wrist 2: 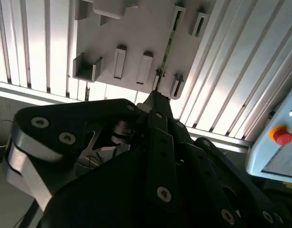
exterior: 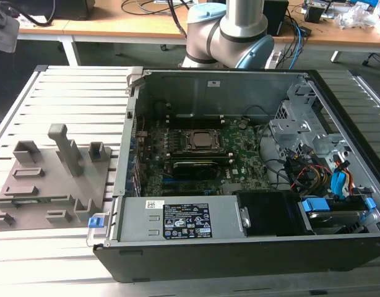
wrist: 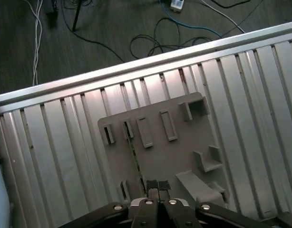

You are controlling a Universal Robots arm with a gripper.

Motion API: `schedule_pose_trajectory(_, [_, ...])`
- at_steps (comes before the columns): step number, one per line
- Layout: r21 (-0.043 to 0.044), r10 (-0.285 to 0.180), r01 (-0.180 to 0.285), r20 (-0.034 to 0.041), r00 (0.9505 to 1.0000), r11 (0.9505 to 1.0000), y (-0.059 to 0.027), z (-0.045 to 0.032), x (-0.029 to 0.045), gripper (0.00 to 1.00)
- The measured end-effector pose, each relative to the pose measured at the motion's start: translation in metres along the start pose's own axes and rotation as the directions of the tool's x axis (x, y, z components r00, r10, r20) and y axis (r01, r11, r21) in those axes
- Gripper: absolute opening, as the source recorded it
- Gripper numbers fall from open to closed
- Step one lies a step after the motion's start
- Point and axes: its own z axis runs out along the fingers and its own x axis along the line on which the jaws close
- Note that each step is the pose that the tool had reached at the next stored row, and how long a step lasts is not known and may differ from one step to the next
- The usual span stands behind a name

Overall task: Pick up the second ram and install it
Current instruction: 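Pick up the second ram and move it above second insertion slot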

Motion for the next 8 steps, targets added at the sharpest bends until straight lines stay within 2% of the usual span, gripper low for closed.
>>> schedule_pose_trajectory(3, [-0.0018,-0.071,0.071,-0.0032,0.9975,0.9975,0.0000,0.0001,0.0000,0.11])
schedule_pose_trajectory(8, [-0.0018,-0.073,0.073,-0.0032,0.9973,0.9973,0.0000,0.0002,0.0000,0.11])
